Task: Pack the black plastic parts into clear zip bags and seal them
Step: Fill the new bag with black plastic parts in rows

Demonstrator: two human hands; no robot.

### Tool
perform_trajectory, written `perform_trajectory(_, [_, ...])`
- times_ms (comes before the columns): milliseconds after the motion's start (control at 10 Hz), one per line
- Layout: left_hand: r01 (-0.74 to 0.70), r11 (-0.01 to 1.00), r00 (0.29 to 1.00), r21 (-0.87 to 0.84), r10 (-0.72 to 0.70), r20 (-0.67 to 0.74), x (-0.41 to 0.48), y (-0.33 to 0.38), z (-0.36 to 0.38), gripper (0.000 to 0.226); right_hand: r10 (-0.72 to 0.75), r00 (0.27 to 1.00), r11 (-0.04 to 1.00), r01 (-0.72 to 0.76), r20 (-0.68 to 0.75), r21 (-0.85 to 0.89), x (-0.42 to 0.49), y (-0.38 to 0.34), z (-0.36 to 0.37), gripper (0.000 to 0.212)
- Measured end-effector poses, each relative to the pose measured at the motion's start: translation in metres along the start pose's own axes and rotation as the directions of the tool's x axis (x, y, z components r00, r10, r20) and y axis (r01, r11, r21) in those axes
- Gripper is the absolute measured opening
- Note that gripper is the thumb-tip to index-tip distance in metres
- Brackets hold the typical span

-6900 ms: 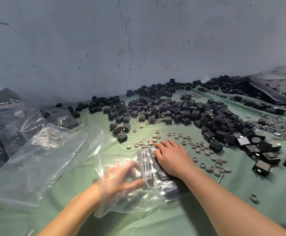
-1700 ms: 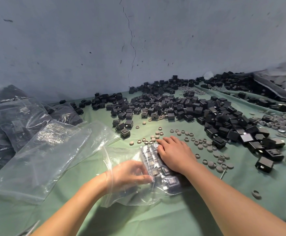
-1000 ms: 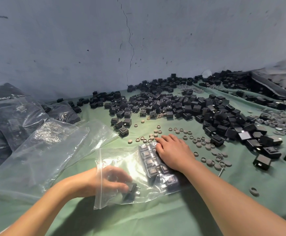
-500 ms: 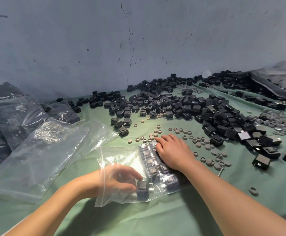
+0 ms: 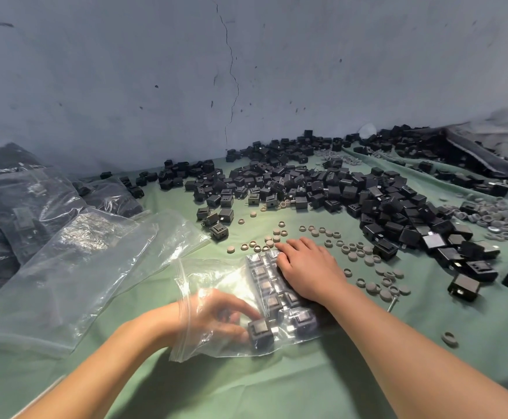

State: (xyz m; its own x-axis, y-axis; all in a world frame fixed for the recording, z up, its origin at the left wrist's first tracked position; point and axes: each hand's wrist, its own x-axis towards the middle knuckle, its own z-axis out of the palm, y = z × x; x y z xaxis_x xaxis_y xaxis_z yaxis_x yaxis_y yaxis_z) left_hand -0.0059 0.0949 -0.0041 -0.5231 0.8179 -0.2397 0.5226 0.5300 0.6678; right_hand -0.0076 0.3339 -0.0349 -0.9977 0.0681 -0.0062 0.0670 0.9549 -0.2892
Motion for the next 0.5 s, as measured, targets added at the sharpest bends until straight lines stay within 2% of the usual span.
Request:
perform_trajectory(300, [0.016, 0.999, 0.999, -0.037, -0.018, -0.042, 0.011, 0.001, 0.003, 0.021, 0.002, 1.000, 1.000, -0.002, -0.001, 0.002, 0.000, 0.000, 0.000, 0.053])
perform_trajectory(500, [0.085, 0.995, 0.991, 0.052, -0.080, -0.103, 0.017, -0.003, 0.007, 0.014, -0.001, 1.000, 1.000, 0.001, -0.004, 0.004, 0.000, 0.000, 0.001, 0.053])
